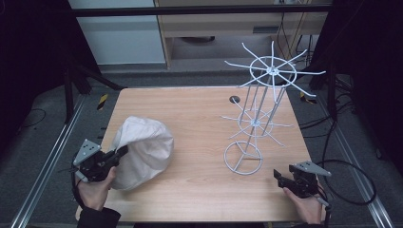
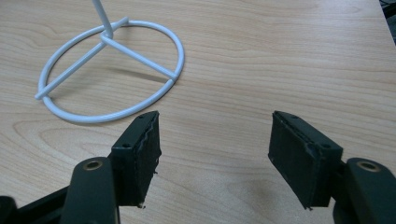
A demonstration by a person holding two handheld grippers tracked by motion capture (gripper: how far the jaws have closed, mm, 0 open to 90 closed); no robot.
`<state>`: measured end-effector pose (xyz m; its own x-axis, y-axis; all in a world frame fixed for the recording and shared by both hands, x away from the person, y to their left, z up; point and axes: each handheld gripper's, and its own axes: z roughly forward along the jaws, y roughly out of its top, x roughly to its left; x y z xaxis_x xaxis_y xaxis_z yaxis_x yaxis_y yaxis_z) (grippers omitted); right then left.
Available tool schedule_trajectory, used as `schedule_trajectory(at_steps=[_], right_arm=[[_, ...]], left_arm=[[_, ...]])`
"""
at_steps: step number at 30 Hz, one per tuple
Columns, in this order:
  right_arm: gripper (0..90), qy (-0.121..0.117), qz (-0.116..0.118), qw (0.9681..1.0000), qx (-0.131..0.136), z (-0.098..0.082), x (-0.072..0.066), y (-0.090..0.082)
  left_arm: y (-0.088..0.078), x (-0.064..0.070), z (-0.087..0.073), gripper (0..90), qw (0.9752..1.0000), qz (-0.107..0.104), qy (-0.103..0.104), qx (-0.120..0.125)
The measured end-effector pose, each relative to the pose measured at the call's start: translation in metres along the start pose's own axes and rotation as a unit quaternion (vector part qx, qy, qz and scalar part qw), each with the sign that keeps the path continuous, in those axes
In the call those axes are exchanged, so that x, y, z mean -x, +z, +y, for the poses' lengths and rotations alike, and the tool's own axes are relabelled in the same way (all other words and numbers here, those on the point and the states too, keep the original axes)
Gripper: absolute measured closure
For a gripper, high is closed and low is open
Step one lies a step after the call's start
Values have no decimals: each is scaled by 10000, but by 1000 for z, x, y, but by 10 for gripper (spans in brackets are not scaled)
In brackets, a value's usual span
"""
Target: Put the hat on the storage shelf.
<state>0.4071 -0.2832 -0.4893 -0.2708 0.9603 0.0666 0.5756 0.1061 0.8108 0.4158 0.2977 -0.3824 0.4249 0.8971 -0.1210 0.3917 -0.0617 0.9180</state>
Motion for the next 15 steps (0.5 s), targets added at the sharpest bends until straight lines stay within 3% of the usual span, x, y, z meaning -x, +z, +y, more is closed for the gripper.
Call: schedule_trajectory(at_steps=[4,9,15], right_arm=[[338,22,16,10000,43,0,-1,-1],[337,47,22,9999,102,0,-1,-2],[337,40,39,9999,128,0,-2,-2]], left_arm=[[-6,9,12,888,9993,-240,61,265],[-8,14,24,888,9980,-361,84,503],[-13,19,39,888,9943,-512,47,934]])
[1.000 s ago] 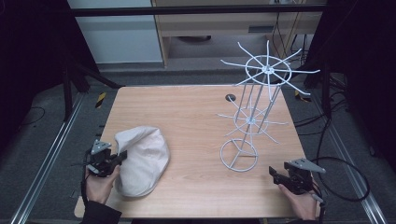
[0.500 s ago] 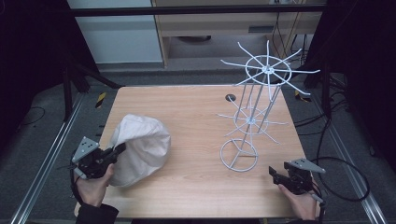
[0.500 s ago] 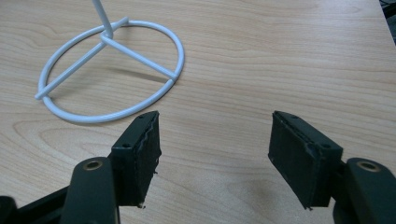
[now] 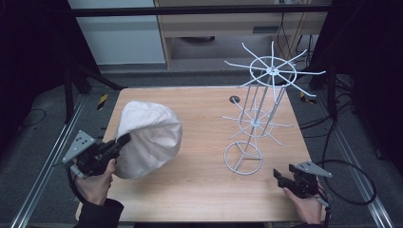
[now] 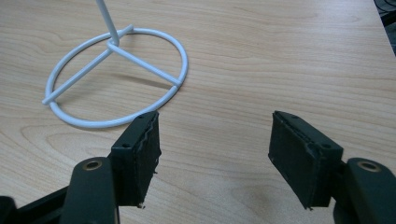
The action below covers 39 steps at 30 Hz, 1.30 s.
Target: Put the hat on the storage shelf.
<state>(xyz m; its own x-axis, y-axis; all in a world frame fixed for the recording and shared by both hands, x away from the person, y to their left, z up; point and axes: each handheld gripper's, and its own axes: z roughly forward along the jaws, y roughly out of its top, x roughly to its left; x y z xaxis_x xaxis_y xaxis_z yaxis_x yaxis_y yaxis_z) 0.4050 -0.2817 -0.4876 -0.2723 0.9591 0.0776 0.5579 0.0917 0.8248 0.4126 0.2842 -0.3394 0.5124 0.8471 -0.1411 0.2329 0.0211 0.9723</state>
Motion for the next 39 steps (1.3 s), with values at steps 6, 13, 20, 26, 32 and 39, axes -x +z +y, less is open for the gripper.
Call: schedule_trajectory(at_steps=[6,13,20,26,32,39], right_arm=[[336,-37,16,10000,22,0,0,0],[333,-57,42,10000,51,0,-1,-1],[332,-88,43,9999,60,0,-1,-1],[332,-83,51,9999,67,1,-2,-1],[325,-156,30,9998,76,1,-2,0],[324,-162,33,9998,84,1,-2,0]], left_arm=[[0,2,11,888,9994,-92,-62,325],[6,9,23,888,9977,-232,-97,636],[10,19,43,888,9932,-499,-184,1038],[14,29,59,887,9878,-709,-219,1367],[18,40,72,887,9845,-862,-141,1523],[20,50,86,887,9783,-1065,-170,1768]])
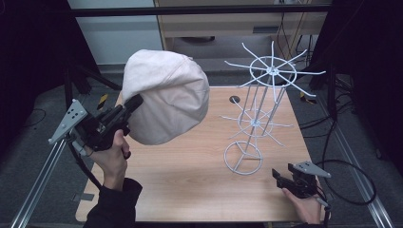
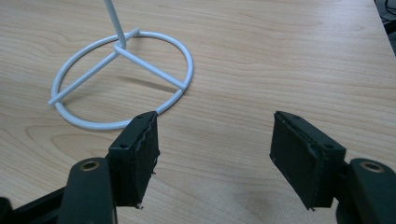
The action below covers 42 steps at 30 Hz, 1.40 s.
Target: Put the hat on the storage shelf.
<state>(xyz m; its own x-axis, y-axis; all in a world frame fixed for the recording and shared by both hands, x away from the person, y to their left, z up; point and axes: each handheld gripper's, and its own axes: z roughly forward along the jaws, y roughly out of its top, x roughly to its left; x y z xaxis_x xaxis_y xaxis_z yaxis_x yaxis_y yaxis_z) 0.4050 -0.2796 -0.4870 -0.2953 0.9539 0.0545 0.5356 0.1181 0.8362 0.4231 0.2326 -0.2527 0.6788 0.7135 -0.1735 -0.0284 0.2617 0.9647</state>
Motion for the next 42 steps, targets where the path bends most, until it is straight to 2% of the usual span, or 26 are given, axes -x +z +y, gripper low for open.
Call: schedule_trajectory(at_steps=[8,15,20,25,37,42], right_arm=[[322,47,17,10000,-1,0,1,-1],[322,9,-1,10000,-2,0,1,0],[322,62,20,10000,-3,0,1,-1],[321,52,19,10000,0,0,1,-1],[321,107,40,9999,27,1,0,-2],[321,62,74,9999,38,1,0,-2]], left_arm=[[10,13,7,887,9994,-275,-61,191],[9,22,13,887,9981,-464,-125,378],[7,29,19,887,9970,-593,-114,475],[9,38,27,887,9963,-674,0,538],[23,57,38,887,9942,-899,46,594],[34,66,35,887,9940,-978,66,487]])
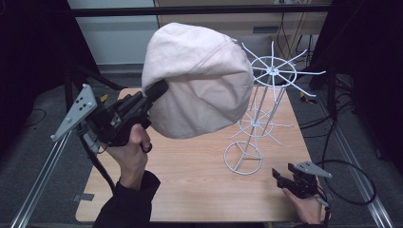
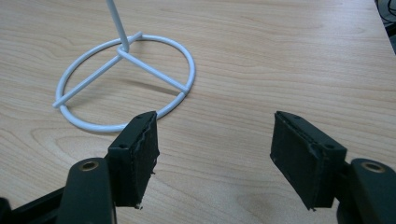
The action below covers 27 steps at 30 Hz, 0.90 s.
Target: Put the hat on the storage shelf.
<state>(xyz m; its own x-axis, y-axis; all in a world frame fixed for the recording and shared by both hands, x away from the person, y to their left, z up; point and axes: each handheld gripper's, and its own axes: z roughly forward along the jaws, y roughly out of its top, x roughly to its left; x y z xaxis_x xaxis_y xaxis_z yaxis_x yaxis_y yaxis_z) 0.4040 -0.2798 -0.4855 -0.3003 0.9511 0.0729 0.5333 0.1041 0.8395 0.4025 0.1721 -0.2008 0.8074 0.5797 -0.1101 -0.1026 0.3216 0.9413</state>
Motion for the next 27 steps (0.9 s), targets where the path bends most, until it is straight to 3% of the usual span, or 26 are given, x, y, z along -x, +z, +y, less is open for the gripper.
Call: schedule_trajectory(at_steps=[4,8,14,27], right_arm=[[320,-17,-15,10000,20,0,0,0],[320,44,4,10000,-2,0,0,-1],[321,37,3,10000,-2,0,0,-1],[321,31,-14,10000,-9,0,1,0]], left_arm=[[9,3,-4,887,10000,-46,-13,-69],[26,6,-15,887,9994,-82,-5,-327],[33,5,-31,887,9984,-57,2,-570],[28,-3,-64,885,9950,18,10,-1001]])
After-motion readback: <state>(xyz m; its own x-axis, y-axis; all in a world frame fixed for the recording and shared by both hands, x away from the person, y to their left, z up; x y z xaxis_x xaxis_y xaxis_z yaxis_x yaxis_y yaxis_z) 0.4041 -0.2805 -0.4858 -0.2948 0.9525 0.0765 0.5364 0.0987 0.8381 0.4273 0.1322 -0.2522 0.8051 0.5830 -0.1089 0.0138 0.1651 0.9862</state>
